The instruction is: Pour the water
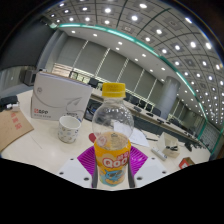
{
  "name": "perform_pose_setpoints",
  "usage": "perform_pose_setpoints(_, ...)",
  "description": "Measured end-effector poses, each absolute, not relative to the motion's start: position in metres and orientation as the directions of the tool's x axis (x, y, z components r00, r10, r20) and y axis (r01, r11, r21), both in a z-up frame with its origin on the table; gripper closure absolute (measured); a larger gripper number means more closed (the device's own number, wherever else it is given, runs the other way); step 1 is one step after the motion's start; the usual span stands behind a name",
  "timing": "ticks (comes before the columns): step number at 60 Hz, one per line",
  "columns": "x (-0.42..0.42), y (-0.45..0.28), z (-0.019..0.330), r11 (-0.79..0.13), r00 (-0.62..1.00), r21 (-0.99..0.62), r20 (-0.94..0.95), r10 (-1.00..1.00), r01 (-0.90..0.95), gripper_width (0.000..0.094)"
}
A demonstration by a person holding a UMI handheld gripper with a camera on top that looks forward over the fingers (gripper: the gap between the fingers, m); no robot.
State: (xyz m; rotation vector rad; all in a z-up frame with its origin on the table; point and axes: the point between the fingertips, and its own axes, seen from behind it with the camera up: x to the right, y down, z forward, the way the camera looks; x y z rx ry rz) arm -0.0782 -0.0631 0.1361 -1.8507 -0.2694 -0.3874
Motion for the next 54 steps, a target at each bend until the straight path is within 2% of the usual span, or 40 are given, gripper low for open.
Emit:
perform_pose_setpoints(8,-0.067,-0.002,0.176,-0.277,0.742,-0.718,0.67,-0.023,0.639,0.0517)
perform_pose_setpoints(16,-0.068,0.058,0.202,-0.249,0.435,-0.427,0.9,-0.026,0.869,0.0517)
perform_pose_setpoints(24,-0.08,0.104,0.208,-0.184,0.08,-0.081,0.997,-0.015,0.98,0.0519)
perform_pose_setpoints(31,-0.091,0.129,0.2,-0.128,-0.19,0.185,0.982,-0.024,0.974,0.0519)
perform_pose_setpoints(42,-0.101,0.15,0.187,-0.081,-0.391,0.387,0.919,-0.045,0.919,0.0516)
perform_pose_setpoints(54,-0.108,0.157,0.174,-0.03,-0.387,0.387,0.922,-0.024,0.922,0.0518)
